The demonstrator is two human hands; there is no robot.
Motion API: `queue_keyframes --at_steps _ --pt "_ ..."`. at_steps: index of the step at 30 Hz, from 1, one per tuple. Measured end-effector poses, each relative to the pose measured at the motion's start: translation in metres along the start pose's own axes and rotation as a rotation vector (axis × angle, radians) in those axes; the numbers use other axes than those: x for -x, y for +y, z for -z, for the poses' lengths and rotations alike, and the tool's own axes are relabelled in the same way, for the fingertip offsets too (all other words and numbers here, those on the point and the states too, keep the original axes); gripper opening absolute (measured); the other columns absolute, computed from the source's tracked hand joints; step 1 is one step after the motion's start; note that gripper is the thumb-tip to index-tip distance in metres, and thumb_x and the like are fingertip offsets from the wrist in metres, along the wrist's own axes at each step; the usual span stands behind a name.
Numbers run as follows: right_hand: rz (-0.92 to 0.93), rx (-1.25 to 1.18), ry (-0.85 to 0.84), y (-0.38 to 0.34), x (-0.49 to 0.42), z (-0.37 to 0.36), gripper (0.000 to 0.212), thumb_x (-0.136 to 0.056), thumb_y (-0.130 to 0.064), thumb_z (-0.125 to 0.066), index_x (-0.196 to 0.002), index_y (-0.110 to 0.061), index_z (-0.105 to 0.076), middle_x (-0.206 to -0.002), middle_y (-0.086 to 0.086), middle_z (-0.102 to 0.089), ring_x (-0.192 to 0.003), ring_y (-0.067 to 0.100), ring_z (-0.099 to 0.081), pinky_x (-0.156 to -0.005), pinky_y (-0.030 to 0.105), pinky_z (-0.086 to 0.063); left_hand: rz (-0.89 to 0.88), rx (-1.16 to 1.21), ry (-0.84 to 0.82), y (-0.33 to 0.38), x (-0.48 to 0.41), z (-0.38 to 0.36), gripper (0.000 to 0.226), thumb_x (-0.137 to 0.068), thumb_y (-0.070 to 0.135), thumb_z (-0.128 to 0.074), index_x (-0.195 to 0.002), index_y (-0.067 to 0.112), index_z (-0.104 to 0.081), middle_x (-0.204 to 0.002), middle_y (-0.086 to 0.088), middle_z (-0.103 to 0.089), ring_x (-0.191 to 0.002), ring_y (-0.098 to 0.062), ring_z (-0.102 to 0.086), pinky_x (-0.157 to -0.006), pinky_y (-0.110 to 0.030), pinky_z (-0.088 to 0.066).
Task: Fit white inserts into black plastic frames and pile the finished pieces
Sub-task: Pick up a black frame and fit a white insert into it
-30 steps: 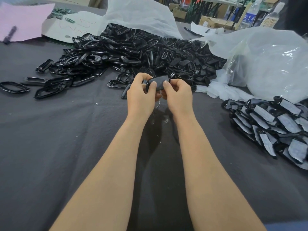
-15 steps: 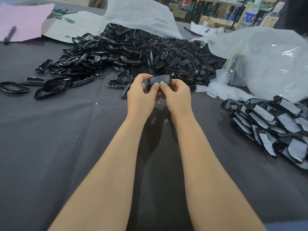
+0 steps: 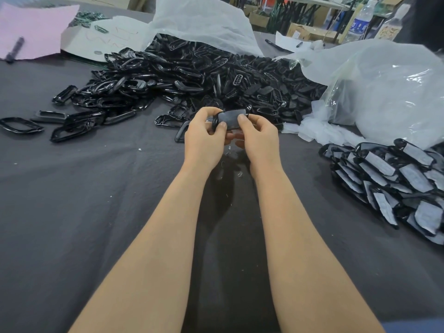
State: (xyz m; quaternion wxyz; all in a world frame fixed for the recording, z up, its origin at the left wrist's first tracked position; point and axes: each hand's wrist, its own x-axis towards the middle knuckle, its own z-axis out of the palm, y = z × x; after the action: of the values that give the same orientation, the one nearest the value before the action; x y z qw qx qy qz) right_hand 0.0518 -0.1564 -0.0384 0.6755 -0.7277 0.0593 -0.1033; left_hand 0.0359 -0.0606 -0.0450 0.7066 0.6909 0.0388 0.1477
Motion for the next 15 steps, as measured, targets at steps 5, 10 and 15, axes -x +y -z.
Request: queue_keyframes --at_steps 5,10,15 --pt "0.001 -0.022 0.020 0.0001 -0.0026 0.0035 0.005 -0.093 -0.014 -0.058 -0.096 -0.012 -0.062 -0.081 -0.001 -0.061 -0.068 0.007 -0.056 -0.064 0.020 -0.049 -0.011 -0.036 -0.013 0.0006 0.0016 -0.0008 0.023 -0.095 0.003 -0.052 -0.099 0.026 -0.053 -0.082 0.000 -0.068 -0.062 0.000 -0.065 -0.073 -0.028 -0.060" --pt "-0.039 -0.081 0.004 0.0001 -0.0013 0.0035 0.010 -0.092 -0.013 -0.058 -0.084 -0.019 -0.059 -0.086 0.003 -0.063 -0.072 0.009 -0.057 -0.064 0.021 -0.047 -0.019 -0.053 -0.027 0.0002 0.0023 -0.0008 0.024 -0.095 0.003 -0.053 -0.097 0.027 -0.053 -0.082 -0.001 -0.069 -0.062 -0.001 -0.066 -0.074 -0.031 -0.060" --pt "-0.040 -0.085 0.005 0.0008 -0.0013 0.0030 0.008 -0.092 -0.013 -0.059 -0.086 -0.018 -0.061 -0.086 0.004 -0.064 -0.073 0.011 -0.058 -0.064 0.021 -0.047 -0.025 -0.056 -0.030 -0.0005 0.0018 0.0008 0.028 -0.095 0.004 -0.053 -0.091 0.032 -0.052 -0.077 0.001 -0.069 -0.062 -0.002 -0.067 -0.073 -0.031 -0.060"
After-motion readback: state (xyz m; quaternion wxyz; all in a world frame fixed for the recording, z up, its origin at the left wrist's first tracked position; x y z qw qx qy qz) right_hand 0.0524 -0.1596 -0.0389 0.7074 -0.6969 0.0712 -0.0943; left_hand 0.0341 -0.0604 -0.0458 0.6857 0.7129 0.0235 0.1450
